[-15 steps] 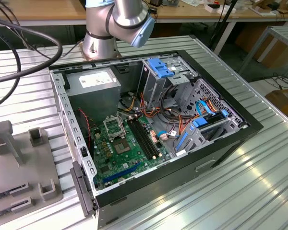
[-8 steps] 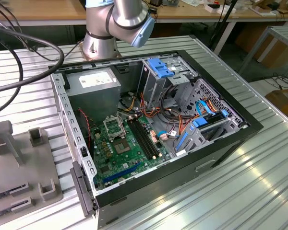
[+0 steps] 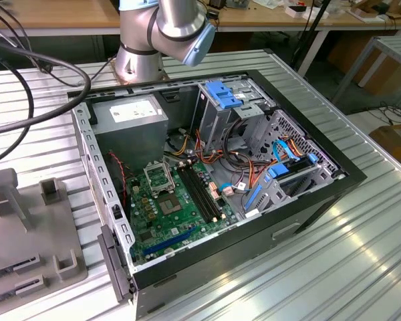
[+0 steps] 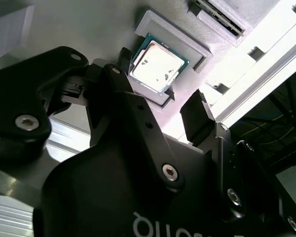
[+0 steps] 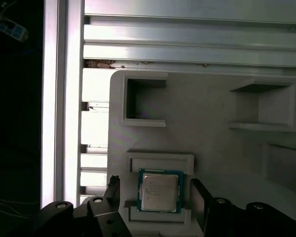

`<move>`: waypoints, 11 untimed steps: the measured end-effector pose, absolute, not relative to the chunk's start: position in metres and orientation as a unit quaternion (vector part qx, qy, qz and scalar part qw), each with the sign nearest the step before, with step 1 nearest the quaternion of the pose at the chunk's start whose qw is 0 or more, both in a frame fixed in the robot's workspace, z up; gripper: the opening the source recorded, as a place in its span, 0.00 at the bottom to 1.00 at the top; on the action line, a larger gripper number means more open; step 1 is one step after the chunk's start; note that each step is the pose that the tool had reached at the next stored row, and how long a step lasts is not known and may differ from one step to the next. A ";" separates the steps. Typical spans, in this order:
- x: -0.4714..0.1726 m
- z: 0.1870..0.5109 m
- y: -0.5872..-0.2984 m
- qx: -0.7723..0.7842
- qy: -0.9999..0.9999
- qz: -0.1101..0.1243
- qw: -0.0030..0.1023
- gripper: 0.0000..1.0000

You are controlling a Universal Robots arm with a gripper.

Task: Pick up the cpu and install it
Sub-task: 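Pick up the cpu and move it towards the insertion slot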

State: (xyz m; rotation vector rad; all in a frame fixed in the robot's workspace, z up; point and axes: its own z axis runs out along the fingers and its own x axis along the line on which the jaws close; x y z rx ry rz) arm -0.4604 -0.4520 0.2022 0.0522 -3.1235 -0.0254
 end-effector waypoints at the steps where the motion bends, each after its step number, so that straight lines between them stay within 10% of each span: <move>1: -0.460 0.202 -0.452 0.016 -1.000 -0.008 0.009 0.67; 11: -0.459 0.197 -0.452 0.015 -1.000 -0.008 0.009 0.67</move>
